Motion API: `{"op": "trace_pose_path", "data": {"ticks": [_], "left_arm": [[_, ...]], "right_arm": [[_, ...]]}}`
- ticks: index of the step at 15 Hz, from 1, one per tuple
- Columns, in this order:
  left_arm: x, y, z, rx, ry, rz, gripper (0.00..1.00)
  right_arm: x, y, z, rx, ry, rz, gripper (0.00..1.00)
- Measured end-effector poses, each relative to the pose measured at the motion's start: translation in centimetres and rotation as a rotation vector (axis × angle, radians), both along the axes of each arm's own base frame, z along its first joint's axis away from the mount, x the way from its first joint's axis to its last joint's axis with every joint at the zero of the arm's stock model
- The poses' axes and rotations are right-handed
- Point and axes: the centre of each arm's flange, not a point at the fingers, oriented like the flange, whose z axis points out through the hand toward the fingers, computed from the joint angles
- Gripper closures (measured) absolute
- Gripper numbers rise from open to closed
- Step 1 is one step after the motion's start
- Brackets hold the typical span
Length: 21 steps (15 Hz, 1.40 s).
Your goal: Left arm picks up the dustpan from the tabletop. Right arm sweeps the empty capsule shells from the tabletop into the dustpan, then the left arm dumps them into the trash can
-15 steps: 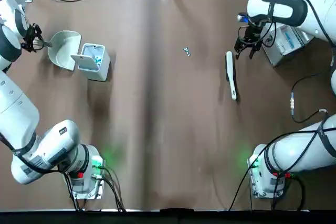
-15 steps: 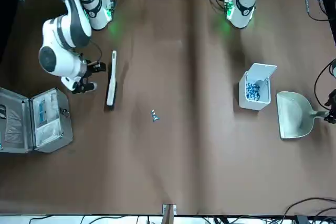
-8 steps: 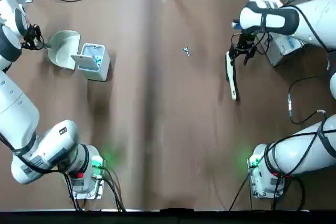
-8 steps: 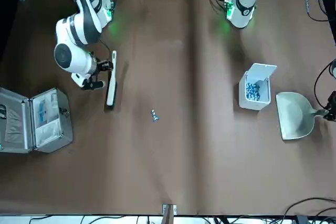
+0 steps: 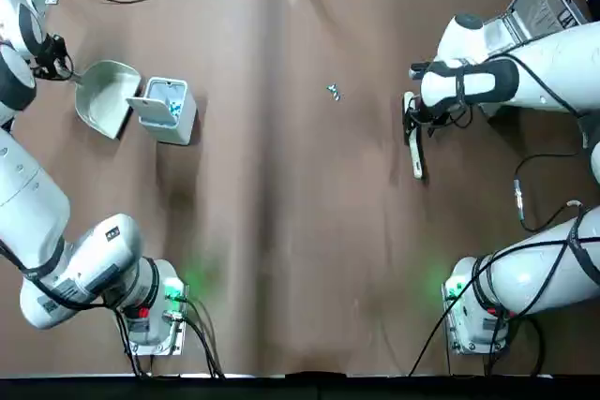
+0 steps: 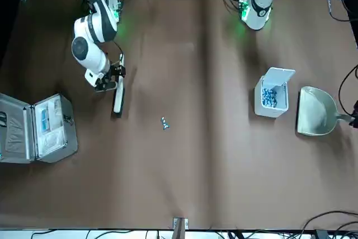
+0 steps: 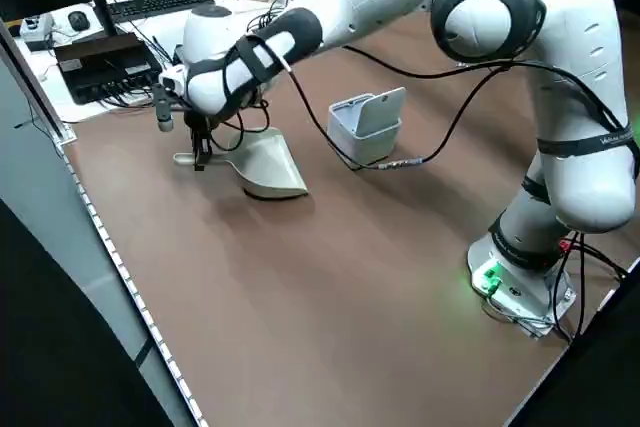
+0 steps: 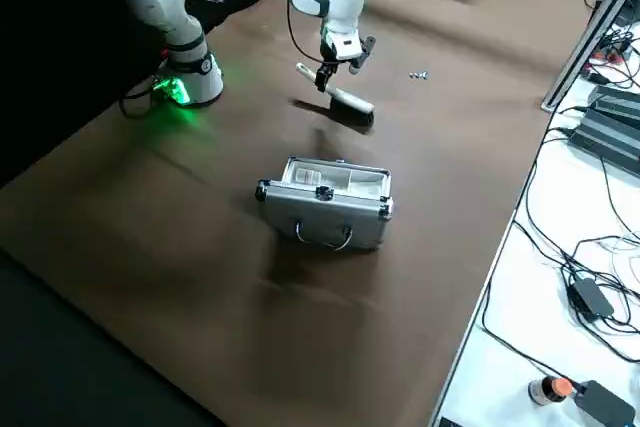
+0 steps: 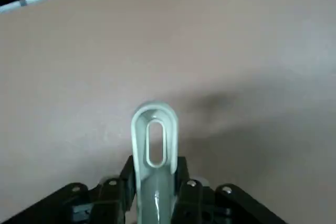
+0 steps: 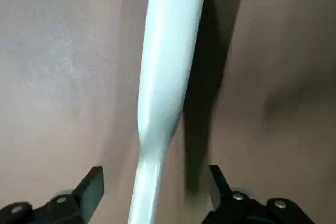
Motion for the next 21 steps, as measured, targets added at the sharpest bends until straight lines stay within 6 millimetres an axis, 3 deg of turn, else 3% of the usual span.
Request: {"op": "trace_pose_path", "data": {"ticks": [6, 9, 15, 19, 21], "left_arm": [[-0.3, -0.7, 8.1, -0.011, -0.021, 0.041, 0.67], [0.0, -2.5, 12.8, -0.019, -0.022, 0.029, 0.67], [-0.2, -9.0, 20.4, -0.079, 0.026, -0.020, 0.67], [-0.4, -15.0, 24.3, -0.122, 0.048, -0.036, 0.67], [-0.1, -18.9, 25.0, -0.140, 0.057, -0.018, 0.67]], "right_arm": [[-1.3, 0.5, -0.8, -0.006, 0.005, 0.019, 0.17], [-2.1, 0.3, -0.8, -0.008, 0.011, 0.020, 0.18], [-3.2, 2.0, -0.6, -0.028, 0.015, -0.041, 0.22], [-3.5, 2.0, -0.8, -0.031, 0.020, -0.045, 0.26], [-3.6, 1.8, -1.0, -0.033, 0.024, -0.049, 0.30]]}}
